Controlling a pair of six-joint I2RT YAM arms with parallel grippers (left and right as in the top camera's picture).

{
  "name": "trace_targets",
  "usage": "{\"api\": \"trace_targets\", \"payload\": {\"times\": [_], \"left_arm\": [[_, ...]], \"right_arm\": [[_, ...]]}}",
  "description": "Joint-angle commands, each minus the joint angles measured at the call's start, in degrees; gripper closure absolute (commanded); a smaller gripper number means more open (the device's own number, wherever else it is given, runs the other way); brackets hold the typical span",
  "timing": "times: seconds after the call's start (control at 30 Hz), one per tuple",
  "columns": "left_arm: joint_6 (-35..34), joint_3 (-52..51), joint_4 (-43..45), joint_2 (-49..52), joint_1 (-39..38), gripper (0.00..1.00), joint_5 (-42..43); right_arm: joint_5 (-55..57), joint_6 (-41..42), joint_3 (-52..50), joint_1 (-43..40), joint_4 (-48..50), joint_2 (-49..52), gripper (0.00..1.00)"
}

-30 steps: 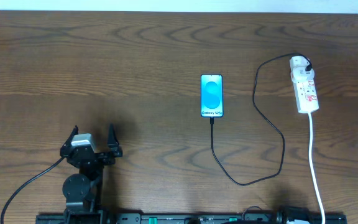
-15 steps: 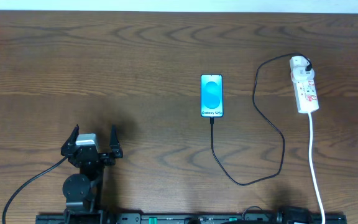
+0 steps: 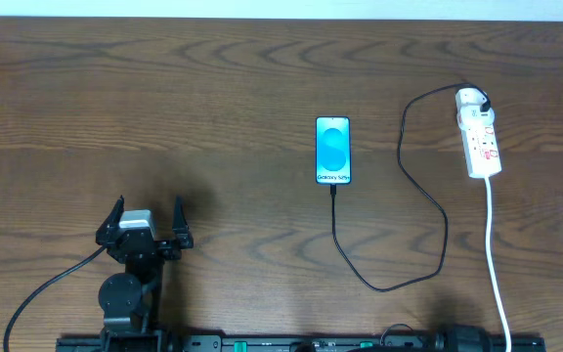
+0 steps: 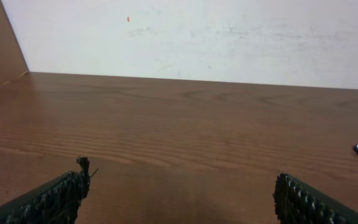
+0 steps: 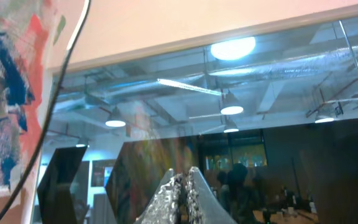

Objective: Plug charger to phone and switch on socket

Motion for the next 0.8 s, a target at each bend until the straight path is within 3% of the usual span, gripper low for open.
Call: {"api": "trace_targets", "payload": {"times": [0.0, 0.3, 0.53, 0.7, 0.77], "left_arm": [[1.0, -1.1, -2.1, -0.4, 0.3, 0.02, 0.1], [1.0, -1.1, -2.1, -0.4, 0.3, 0.02, 0.1], [1.0, -1.1, -2.1, -0.4, 0.3, 0.02, 0.1], [1.0, -1.1, -2.1, -0.4, 0.3, 0.02, 0.1], [1.0, -1.1, -2.1, -0.4, 0.3, 0.02, 0.1]], "right_arm": [[-0.7, -2.1, -3.3, 0.8, 1.1, -4.2, 0.94], [1.5, -11.7, -10.6, 0.6, 4.9, -17.9, 0.96], [0.4, -13.1, -10.6, 0.0, 5.0, -17.8, 0.97], [-1.8, -13.1, -13.5, -0.2, 7.4, -17.8, 0.89], [-1.7, -13.1, -15.2, -0.4, 8.7, -17.8, 0.75]]}}
